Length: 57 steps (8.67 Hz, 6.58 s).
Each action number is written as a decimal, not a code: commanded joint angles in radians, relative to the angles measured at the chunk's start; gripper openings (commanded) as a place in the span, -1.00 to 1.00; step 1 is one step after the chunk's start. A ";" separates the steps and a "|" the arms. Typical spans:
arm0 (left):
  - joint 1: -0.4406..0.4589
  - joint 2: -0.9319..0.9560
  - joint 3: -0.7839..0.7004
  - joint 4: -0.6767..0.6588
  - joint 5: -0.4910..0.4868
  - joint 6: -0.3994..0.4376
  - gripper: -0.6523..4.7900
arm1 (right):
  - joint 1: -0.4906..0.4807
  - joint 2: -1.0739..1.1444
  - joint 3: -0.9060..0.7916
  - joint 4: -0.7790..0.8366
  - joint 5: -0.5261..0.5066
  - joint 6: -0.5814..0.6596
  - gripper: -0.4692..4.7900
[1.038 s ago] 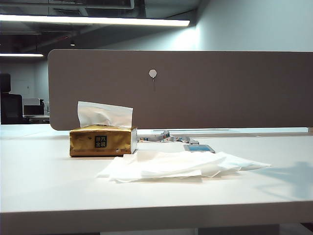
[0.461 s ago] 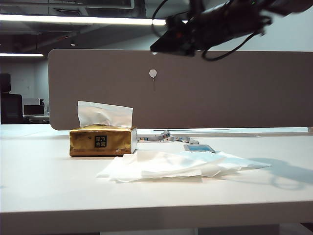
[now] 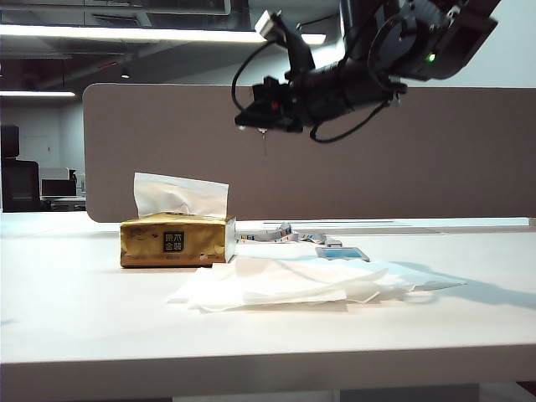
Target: Pull out a tissue from the tissue box and use it to cover the ID card on the tabletop.
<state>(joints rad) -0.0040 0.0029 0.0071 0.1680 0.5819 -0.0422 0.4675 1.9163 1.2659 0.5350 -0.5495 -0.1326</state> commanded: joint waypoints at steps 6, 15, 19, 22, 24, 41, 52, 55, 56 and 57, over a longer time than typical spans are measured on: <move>0.000 0.001 0.004 0.020 -0.114 -0.003 -0.78 | 0.005 0.224 0.188 -0.092 0.080 0.000 0.23; -0.001 0.001 0.004 0.012 -0.114 -0.003 -0.78 | 0.003 0.373 0.426 -0.197 0.080 0.009 0.22; -0.001 0.001 0.004 0.012 -0.114 -0.003 -0.78 | 0.012 0.415 0.426 -0.202 0.076 0.013 -0.26; -0.001 0.001 0.004 0.012 -0.114 -0.003 -0.78 | 0.012 0.414 0.426 -0.185 0.024 0.033 -0.83; -0.001 0.001 0.004 0.011 -0.114 -0.003 -0.78 | 0.012 0.410 0.426 -0.117 0.023 0.063 -0.83; -0.001 0.001 0.004 -0.002 -0.114 -0.003 -0.78 | -0.025 0.423 0.426 -0.142 0.093 0.133 0.28; -0.001 0.001 0.004 -0.005 -0.116 -0.003 -0.78 | -0.018 0.394 0.497 -0.010 -0.127 0.141 -0.84; -0.001 0.001 0.004 -0.006 -0.118 -0.003 -0.78 | -0.018 0.388 0.565 -0.007 -0.144 0.168 -0.84; -0.001 0.001 0.004 -0.006 -0.118 -0.003 -0.78 | -0.018 0.369 0.571 0.003 -0.152 0.170 -0.84; -0.001 0.001 0.004 -0.007 -0.118 -0.003 -0.78 | -0.018 0.356 0.571 0.007 -0.152 0.169 -0.84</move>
<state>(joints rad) -0.0040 0.0032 0.0067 0.1562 0.4667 -0.0429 0.4480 2.2841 1.8313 0.5220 -0.6971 0.0338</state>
